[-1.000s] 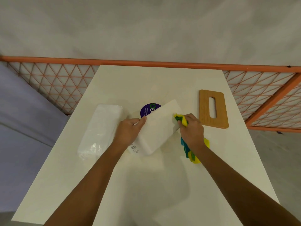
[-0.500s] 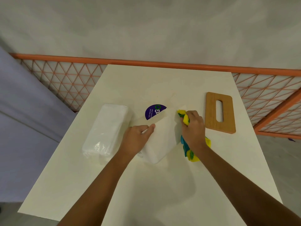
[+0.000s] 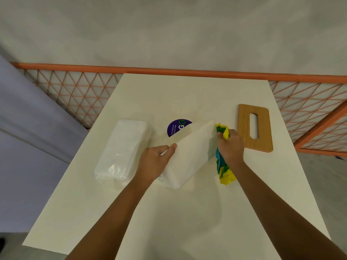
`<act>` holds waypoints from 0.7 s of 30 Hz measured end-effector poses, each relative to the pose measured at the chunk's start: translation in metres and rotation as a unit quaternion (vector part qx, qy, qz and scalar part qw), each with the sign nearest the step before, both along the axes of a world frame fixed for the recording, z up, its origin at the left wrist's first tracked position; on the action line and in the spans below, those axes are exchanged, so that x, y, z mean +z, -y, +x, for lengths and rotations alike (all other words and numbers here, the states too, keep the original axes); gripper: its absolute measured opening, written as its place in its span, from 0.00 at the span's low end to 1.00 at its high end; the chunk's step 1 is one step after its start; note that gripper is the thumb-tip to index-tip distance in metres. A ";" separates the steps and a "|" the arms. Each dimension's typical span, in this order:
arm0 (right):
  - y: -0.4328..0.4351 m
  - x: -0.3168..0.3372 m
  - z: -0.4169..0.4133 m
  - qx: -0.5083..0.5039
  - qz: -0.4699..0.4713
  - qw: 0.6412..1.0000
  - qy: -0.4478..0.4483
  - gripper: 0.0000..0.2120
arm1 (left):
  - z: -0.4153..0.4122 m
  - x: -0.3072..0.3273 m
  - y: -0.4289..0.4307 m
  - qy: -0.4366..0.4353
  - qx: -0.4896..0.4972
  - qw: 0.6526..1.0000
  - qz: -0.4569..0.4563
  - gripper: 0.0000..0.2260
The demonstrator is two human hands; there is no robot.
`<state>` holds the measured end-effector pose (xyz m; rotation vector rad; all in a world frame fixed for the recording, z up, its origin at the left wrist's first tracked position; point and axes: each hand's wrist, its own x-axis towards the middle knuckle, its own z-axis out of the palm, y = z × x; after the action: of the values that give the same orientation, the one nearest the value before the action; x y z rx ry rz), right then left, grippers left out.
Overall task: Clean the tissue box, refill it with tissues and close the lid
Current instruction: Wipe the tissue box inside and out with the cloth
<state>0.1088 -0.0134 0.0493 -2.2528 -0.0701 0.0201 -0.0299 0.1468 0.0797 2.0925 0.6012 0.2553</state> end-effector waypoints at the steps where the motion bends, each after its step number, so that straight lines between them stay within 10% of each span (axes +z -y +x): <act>1: 0.003 -0.003 -0.003 -0.014 0.017 1.000 -0.020 0.12 | 0.001 -0.001 0.001 0.004 0.001 1.000 0.010 0.24; 13: 0.047 -0.018 -0.028 -0.131 0.152 0.958 -0.205 0.16 | 0.008 -0.015 0.020 0.079 -0.091 0.986 0.114 0.25; 21: 0.086 -0.018 -0.025 -0.191 0.194 0.933 -0.236 0.17 | 0.014 -0.048 0.014 0.104 -0.242 0.824 0.502 0.29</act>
<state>0.0834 -0.0999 0.0309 -1.7779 0.5741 0.3115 -0.0154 0.1331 0.0314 3.0681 -0.3278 0.5826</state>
